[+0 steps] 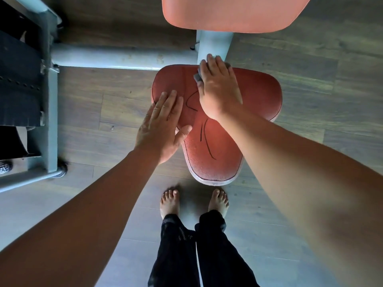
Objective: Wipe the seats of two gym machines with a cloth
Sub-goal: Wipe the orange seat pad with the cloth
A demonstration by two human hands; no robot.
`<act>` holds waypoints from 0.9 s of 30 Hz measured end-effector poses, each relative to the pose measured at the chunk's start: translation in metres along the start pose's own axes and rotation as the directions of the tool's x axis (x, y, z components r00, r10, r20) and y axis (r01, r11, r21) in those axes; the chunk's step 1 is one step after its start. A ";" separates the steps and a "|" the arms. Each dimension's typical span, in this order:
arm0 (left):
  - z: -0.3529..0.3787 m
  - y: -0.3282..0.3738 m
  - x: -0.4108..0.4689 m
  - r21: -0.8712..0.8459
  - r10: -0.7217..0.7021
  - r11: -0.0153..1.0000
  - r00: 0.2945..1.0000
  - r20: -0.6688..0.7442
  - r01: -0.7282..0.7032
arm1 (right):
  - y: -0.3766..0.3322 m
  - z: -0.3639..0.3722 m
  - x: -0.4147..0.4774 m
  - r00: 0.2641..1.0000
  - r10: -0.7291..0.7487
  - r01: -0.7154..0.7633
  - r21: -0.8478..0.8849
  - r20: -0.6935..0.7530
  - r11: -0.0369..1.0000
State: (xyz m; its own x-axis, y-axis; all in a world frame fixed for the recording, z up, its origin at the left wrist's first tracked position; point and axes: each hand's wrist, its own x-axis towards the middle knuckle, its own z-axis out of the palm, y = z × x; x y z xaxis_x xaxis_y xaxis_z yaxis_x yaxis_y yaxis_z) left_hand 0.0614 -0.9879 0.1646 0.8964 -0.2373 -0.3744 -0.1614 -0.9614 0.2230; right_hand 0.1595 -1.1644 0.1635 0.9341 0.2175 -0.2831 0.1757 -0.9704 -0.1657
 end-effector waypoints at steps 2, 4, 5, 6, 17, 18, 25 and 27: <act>-0.001 -0.002 -0.001 0.008 0.003 1.000 1.000 0.009 -0.003 | -0.005 0.001 -0.003 1.000 -0.018 0.018 -0.010 0.009 1.000; -0.002 -0.005 -0.003 0.004 -0.019 1.000 1.000 0.010 0.019 | -0.011 0.002 -0.045 0.995 -0.091 0.089 -0.041 -0.028 0.995; -0.002 -0.008 -0.003 -0.006 -0.039 0.999 0.999 0.003 0.040 | -0.015 0.004 -0.073 0.992 -0.115 0.113 -0.045 -0.044 0.993; -0.003 -0.012 -0.003 -0.016 -0.059 0.998 0.998 -0.003 0.059 | -0.019 0.006 -0.102 0.990 -0.136 0.134 -0.042 -0.047 0.990; -0.002 -0.017 -0.006 -0.031 -0.090 0.995 0.996 0.016 0.090 | -0.038 -0.001 -0.016 0.995 -0.085 0.088 -0.051 0.057 0.995; -0.003 -0.017 -0.006 -0.039 -0.090 0.995 0.996 0.013 0.090 | -0.039 0.000 -0.038 0.992 -0.120 0.122 -0.059 0.038 0.991; 0.001 -0.020 -0.007 -0.058 -0.071 0.996 0.997 -0.002 0.071 | -0.027 0.009 -0.125 0.975 -0.220 0.220 -0.056 0.011 0.974; -0.001 -0.022 -0.006 -0.068 -0.068 0.995 0.998 0.001 0.068 | -0.033 0.004 -0.074 0.976 -0.218 0.219 -0.069 0.016 0.973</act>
State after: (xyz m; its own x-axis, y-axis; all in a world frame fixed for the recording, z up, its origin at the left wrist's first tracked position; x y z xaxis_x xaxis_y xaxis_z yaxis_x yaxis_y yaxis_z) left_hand 0.0598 -0.9655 0.1628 0.9049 -0.1716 -0.3896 -0.0718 -0.9636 0.2577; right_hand 0.0829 -1.1480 0.1862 0.8683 0.4256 -0.2548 0.3969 -0.9042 -0.1580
